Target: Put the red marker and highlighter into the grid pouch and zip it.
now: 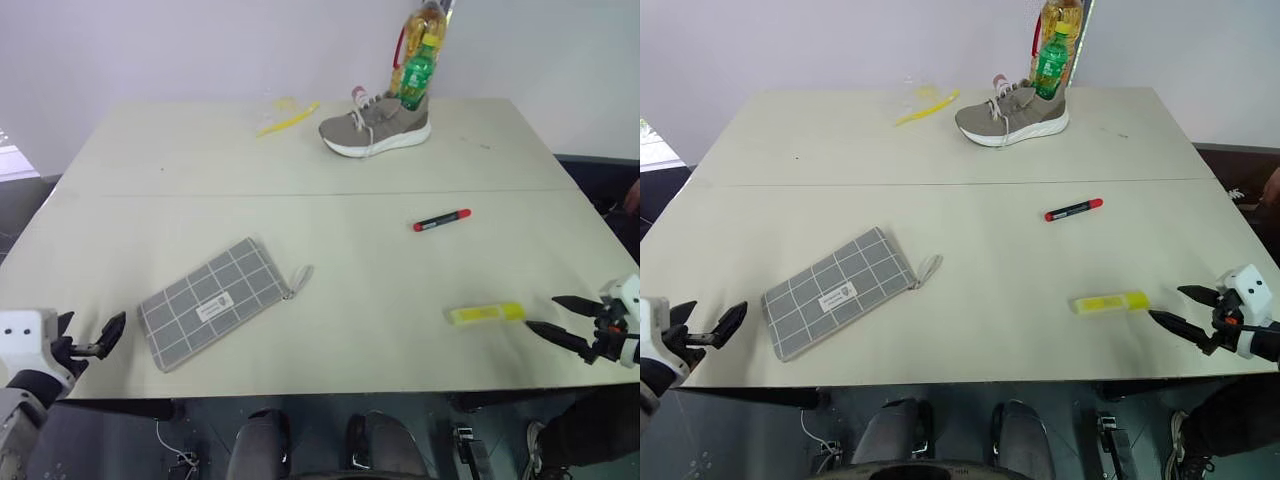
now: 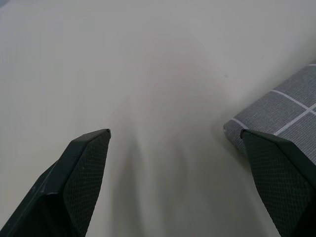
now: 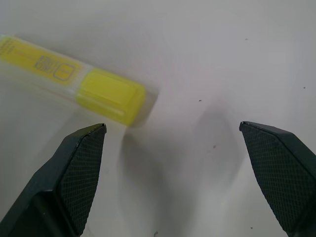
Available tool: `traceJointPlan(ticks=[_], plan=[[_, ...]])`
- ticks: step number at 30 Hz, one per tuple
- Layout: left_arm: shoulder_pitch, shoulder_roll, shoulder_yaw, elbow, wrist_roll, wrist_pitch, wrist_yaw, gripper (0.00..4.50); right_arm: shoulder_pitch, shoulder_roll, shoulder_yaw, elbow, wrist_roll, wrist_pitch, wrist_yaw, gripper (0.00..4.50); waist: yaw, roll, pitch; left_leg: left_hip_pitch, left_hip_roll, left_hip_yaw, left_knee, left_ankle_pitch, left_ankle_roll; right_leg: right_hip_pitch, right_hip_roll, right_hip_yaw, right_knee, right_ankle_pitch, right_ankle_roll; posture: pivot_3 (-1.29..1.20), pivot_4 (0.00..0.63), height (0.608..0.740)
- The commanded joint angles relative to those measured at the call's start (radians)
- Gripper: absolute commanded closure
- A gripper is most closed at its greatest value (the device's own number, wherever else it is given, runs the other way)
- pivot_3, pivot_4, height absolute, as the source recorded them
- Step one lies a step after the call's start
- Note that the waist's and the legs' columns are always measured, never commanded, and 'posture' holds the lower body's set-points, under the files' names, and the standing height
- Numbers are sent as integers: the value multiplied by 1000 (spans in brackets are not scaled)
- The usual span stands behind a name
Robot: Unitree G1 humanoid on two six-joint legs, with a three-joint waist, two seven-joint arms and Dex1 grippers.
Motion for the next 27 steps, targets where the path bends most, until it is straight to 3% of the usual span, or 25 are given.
traceJointPlan(ticks=[1,11,21,24,27], plan=[[2,15,15,-30,0,-18,-15,61,-10,-27,-24,-32,19,2,0,0,0,0,0,0,0,0,0,0,0,0,0,0,0,0,0,0,150,702],[4,-14,23,-25,5,-43,-3,61,-91,50,9,-363,115,219,-146,0,-2,1,0,0,1,0,0,0,0,3,0,0,0,0,0,0,150,702],[5,-66,3,-38,28,-155,-7,61,-328,290,294,-788,191,527,-368,0,2,0,0,-2,0,-1,0,0,0,-2,0,0,1,0,0,0,150,702],[31,-67,1,-51,21,-169,-33,0,-378,373,375,-815,177,549,-416,794,0,-2,-1,-2,0,-1,0,0,0,-2,0,0,1,0,0,0,150,702],[95,-50,-8,-52,84,-232,-75,0,-452,490,551,-810,105,567,-469,2265,-8,-2,-1,-2,0,-1,0,0,0,-2,0,0,1,0,0,0,150,702]])
